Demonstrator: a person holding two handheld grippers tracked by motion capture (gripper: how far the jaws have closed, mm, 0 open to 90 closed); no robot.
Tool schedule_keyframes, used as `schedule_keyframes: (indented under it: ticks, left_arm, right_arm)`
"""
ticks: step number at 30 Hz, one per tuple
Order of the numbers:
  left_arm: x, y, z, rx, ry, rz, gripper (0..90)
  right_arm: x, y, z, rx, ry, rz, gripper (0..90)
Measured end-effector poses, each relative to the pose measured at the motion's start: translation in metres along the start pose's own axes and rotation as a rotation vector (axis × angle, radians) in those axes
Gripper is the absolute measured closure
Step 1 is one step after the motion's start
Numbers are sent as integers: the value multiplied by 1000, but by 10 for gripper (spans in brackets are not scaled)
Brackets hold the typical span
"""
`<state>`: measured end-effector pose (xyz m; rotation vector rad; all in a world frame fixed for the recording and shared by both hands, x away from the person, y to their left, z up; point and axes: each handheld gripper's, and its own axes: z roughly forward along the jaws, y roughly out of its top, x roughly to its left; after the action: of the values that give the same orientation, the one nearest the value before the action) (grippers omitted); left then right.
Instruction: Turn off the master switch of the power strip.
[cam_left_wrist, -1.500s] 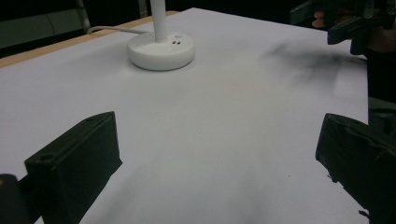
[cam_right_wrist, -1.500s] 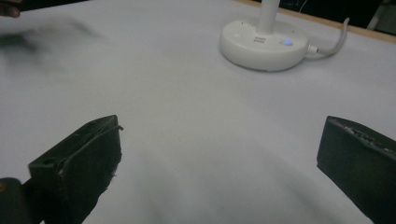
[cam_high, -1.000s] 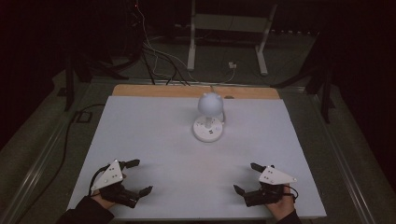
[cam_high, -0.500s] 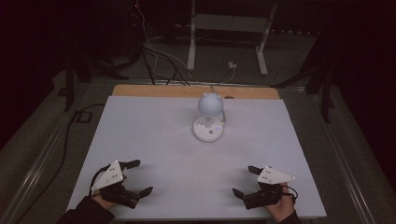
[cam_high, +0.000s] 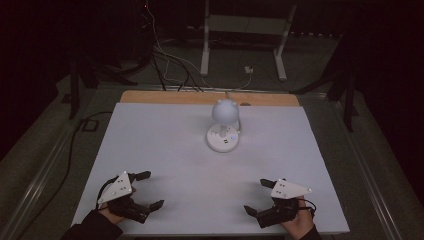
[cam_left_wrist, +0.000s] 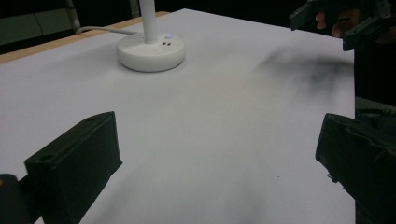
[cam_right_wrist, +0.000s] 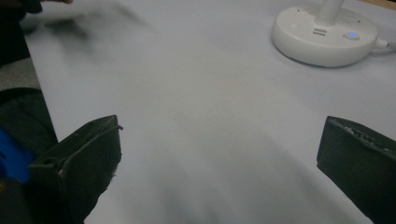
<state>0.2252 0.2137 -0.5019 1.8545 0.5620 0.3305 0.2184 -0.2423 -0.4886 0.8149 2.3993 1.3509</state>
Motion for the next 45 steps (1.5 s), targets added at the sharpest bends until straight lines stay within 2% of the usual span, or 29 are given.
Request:
schedule_keyframes:
  ticks: [9, 15, 19, 30, 45]
  left_arm:
    - [-1, 0, 0, -2, -1, 2, 4]
    - [0, 0, 0, 0, 1, 2, 4]
    - [0, 0, 0, 3, 3, 2, 4]
    - [0, 1, -1, -1, 2, -2, 3]
    - [0, 1, 0, -2, -1, -4, 4]
  right_arm:
    - [0, 13, -2, -23, 12, -4, 0]
    - [-1, 18, -3, -28, 63, 13, 0]
    - [-2, 24, -2, -38, 69, 15, 0]
    - [-13, 50, -9, -82, 45, 3, 0]
    - [-24, 81, -6, -114, 17, -36, 0]
